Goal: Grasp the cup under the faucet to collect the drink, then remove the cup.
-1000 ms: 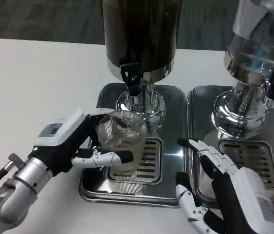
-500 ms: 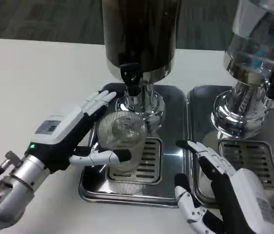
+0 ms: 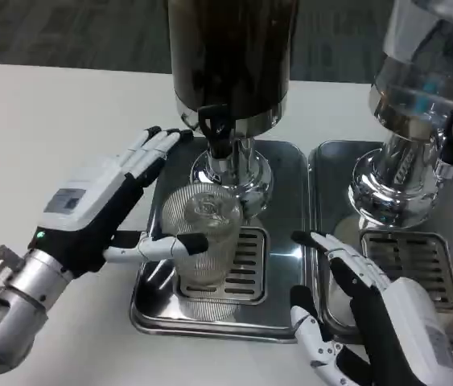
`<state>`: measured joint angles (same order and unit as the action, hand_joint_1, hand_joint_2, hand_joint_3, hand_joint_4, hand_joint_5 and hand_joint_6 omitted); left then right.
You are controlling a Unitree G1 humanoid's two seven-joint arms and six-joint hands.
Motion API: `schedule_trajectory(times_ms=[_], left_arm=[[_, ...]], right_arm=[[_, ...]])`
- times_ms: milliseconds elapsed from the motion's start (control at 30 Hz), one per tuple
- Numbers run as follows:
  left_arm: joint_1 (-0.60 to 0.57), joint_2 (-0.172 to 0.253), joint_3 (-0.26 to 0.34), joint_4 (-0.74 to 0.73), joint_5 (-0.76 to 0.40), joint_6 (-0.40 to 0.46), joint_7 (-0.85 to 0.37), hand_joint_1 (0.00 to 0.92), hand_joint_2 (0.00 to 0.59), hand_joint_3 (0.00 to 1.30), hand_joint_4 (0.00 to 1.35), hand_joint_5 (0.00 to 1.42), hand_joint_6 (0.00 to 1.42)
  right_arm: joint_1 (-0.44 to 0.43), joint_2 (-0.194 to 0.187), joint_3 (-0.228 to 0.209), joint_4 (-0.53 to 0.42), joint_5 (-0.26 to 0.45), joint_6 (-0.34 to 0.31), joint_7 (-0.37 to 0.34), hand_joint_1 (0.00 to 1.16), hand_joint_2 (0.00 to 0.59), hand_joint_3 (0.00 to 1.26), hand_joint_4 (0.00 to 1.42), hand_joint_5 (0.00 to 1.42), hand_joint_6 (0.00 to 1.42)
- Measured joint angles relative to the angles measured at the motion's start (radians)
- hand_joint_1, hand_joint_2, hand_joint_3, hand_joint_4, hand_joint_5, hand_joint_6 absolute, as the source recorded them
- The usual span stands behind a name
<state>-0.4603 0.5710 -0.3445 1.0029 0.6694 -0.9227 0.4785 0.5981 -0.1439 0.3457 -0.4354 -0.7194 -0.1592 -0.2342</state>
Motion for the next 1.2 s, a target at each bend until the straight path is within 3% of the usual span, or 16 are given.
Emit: schedule_trajectory(times_ms=[233,367,400,567,667,733,833,867,933,1000,1067,1167,1200], left_arm=[[0.081,0.062,0.079,-0.095,-0.055,-0.073,0.001,0.047,0.017,0.06,0.0,0.0,0.21],[0.12,0.093,0.134,-0.129,-0.129,-0.111,-0.035,0.051,0.029,0.08,0.0,0.06,0.26],[0.128,0.099,0.148,-0.131,-0.159,-0.131,-0.053,0.057,0.052,0.1,0.03,0.12,0.32],[0.14,0.111,0.214,-0.11,-0.391,-0.267,-0.214,0.018,0.081,0.27,0.21,0.32,0.55],[0.139,0.111,0.22,-0.106,-0.607,-0.274,-0.409,0.0,0.088,0.34,0.29,0.39,0.62],[0.138,0.089,0.251,-0.156,-0.933,-0.182,-0.726,0.0,0.079,0.36,0.3,0.38,0.59],[0.133,0.078,0.303,-0.221,-1.151,-0.009,-0.995,0.0,0.054,0.31,0.21,0.27,0.46],[0.121,0.078,0.342,-0.253,-1.277,0.16,-1.171,0.0,0.029,0.24,0.13,0.19,0.37],[0.085,0.081,0.394,-0.272,-1.395,0.395,-1.376,0.0,0.009,0.14,0.01,0.08,0.26],[0.04,0.09,0.423,-0.272,-1.447,0.586,-1.515,0.0,0.023,0.09,0.0,0.04,0.22],[-0.024,0.105,0.449,-0.263,-1.455,0.803,-1.653,0.0,0.081,0.06,0.0,0.02,0.2],[-0.071,0.108,0.455,-0.263,-1.448,1.016,-1.794,0.0,0.113,0.02,0.0,0.0,0.15],[-0.074,0.106,0.455,-0.264,-1.445,1.046,-1.815,0.0,0.115,0.02,0.0,0.0,0.15]], right_arm=[[-0.008,0.001,-0.001,0.008,0.004,0.0,0.0,0.36,0.463,0.23,0.15,0.13,0.1],[-0.017,-0.001,0.0,0.017,0.006,0.0,0.0,0.37,0.462,0.23,0.15,0.13,0.07],[-0.02,-0.001,0.0,0.018,0.006,0.0,0.0,0.37,0.461,0.23,0.15,0.13,0.07],[-0.034,-0.003,-0.001,0.029,0.016,0.0,0.0,0.37,0.461,0.23,0.15,0.13,0.07],[-0.038,-0.006,-0.001,0.036,0.019,0.0,0.0,0.37,0.461,0.23,0.15,0.13,0.06],[-0.047,-0.006,-0.002,0.042,0.027,-0.001,0.0,0.38,0.469,0.24,0.16,0.14,0.06],[-0.048,-0.006,-0.002,0.046,0.029,-0.002,0.0,0.39,0.47,0.24,0.16,0.15,0.06],[-0.049,-0.006,-0.002,0.047,0.029,-0.002,-0.001,0.39,0.47,0.24,0.17,0.15,0.06],[-0.057,-0.006,-0.003,0.058,0.03,-0.005,-0.003,0.39,0.47,0.24,0.17,0.15,0.06],[-0.071,-0.005,-0.002,0.079,0.031,-0.008,-0.007,0.39,0.47,0.24,0.17,0.15,0.06],[-0.083,-0.001,-0.001,0.094,0.032,-0.011,-0.019,0.39,0.47,0.24,0.17,0.15,0.06],[-0.089,0.007,-0.001,0.113,0.034,-0.021,-0.033,0.39,0.47,0.24,0.18,0.15,0.06],[-0.088,0.008,0.0,0.114,0.034,-0.021,-0.035,0.39,0.47,0.24,0.18,0.15,0.06]])
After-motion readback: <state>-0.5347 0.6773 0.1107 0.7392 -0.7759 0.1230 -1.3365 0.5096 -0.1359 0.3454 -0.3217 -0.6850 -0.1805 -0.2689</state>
